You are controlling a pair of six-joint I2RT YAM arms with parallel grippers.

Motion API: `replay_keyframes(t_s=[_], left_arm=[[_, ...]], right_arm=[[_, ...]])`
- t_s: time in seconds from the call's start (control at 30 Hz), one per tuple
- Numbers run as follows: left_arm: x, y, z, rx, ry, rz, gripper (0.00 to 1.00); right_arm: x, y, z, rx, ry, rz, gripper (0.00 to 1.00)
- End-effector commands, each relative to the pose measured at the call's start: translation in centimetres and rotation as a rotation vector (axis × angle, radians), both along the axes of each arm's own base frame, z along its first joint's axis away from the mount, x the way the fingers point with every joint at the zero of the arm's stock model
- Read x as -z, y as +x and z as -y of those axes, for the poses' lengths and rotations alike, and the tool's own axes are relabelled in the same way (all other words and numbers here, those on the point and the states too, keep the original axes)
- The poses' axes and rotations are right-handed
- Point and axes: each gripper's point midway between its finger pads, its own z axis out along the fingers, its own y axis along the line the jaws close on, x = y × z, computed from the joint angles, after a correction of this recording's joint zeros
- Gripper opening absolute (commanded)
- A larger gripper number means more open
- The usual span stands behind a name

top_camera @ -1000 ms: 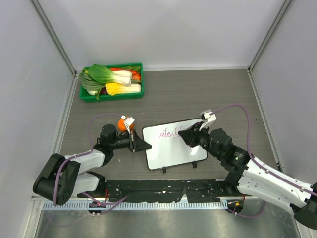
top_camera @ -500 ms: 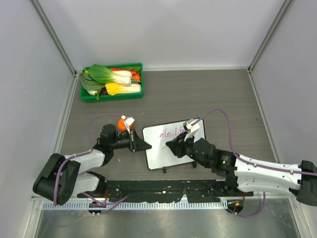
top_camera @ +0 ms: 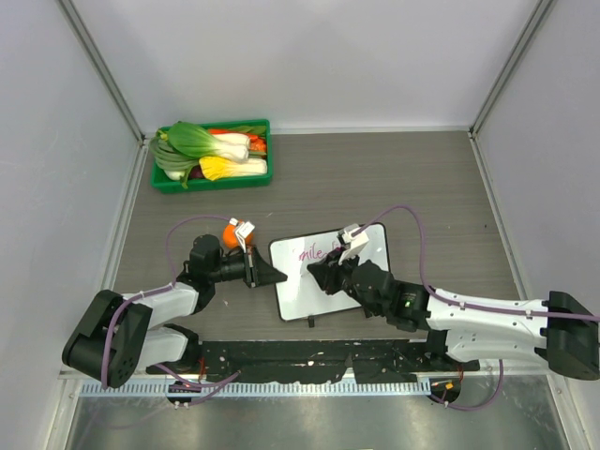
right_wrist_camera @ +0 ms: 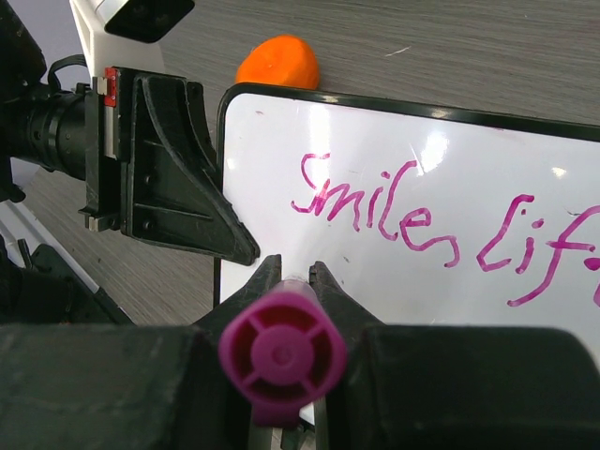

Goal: Write a sentence on the whiteboard

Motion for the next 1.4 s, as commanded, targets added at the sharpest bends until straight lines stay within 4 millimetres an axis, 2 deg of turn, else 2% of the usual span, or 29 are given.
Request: replay_keyframes(t_s=[0.0, 0.3, 0.5, 0.63, 0.9, 1.17, 1.37], left_arm=[[2.2, 1.8, -1.1, -0.104, 0.099, 0.020, 0.00], [2.2, 1.7, -1.0, -0.100, 0.099, 0.023, 0.00], [2.3, 1.7, -1.0, -0.098, 0.099, 0.017, 0.00], [2.2, 1.8, -1.0, -0.101, 0.099, 0.020, 0.00], [2.2, 1.8, -1.0, -0.098, 0.098, 0.020, 0.00], [2.2, 1.8, -1.0, -0.099, 0.098, 0.020, 0.00], [2.2, 1.8, -1.0, -0.098, 0.097, 0.018, 0.00]], right_arm=[[-3.0, 0.9, -1.1, 0.027, 0.083, 0.045, 0.01], [-1.3, 1.1, -1.1, 0.040, 0.029, 0.029, 0.01], [-0.8, 0.7, -1.4, 0.012, 0.014, 0.020, 0.01], [0.2, 0.4, -1.8, -0.012, -0.008, -0.007, 0.01], [1.7, -0.3, -1.2, -0.015, -0.023, -0.052, 0.01], [1.5, 0.2, 0.2, 0.037, -0.025, -0.040, 0.01], [1.0, 0.5, 0.0, 0.051, -0.017, -0.029, 0.01]])
